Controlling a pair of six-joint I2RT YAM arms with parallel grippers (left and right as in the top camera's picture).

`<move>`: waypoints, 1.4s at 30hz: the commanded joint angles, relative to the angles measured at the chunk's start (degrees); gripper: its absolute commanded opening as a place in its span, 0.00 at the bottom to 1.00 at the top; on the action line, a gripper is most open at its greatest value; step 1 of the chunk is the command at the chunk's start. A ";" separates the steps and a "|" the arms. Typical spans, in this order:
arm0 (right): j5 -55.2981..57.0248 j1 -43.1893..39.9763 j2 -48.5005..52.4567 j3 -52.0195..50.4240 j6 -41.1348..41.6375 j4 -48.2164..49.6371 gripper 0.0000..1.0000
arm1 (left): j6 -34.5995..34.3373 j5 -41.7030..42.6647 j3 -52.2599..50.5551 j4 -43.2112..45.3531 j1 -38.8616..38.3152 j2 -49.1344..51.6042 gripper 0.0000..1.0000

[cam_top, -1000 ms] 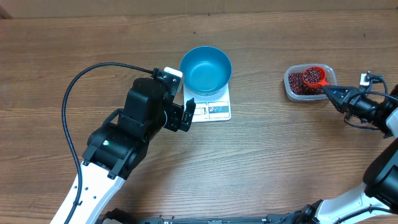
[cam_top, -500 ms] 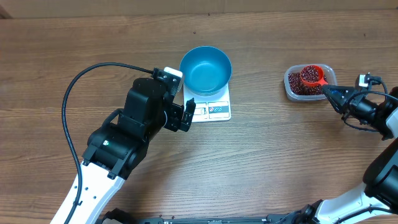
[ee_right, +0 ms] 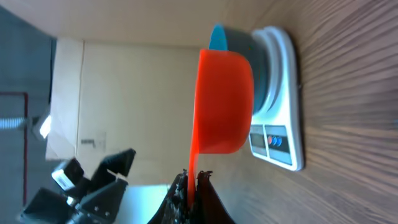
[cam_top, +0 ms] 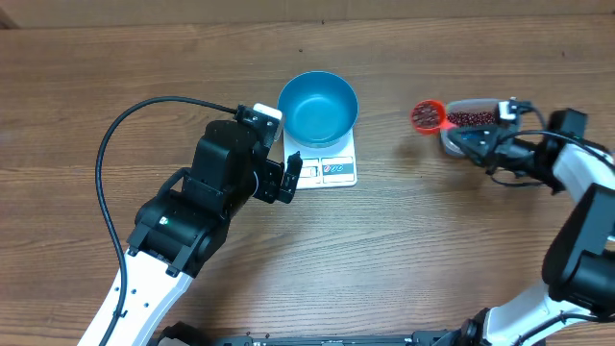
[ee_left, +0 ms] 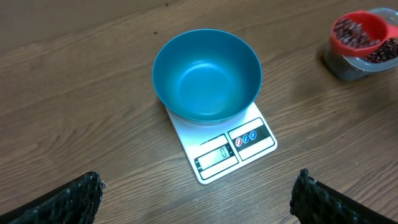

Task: Scoop item into bowl and weigh 150g on scale
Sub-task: 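Carry the filled scoop left over the blue bowl with right gripper, then tilt the scoop to pour beans into the blue bowl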

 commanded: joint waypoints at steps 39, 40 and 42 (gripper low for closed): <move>20.94 28.50 0.31 -0.35 21.18 46.95 0.04 | -0.39 0.52 0.07 0.15 0.31 -0.76 1.00; 21.73 28.50 0.31 -0.35 18.60 46.82 0.04 | -0.39 0.52 0.07 0.15 0.31 -0.76 1.00; 21.79 28.50 0.31 -0.35 13.90 46.84 0.04 | -0.39 0.52 0.07 0.15 0.31 -0.76 1.00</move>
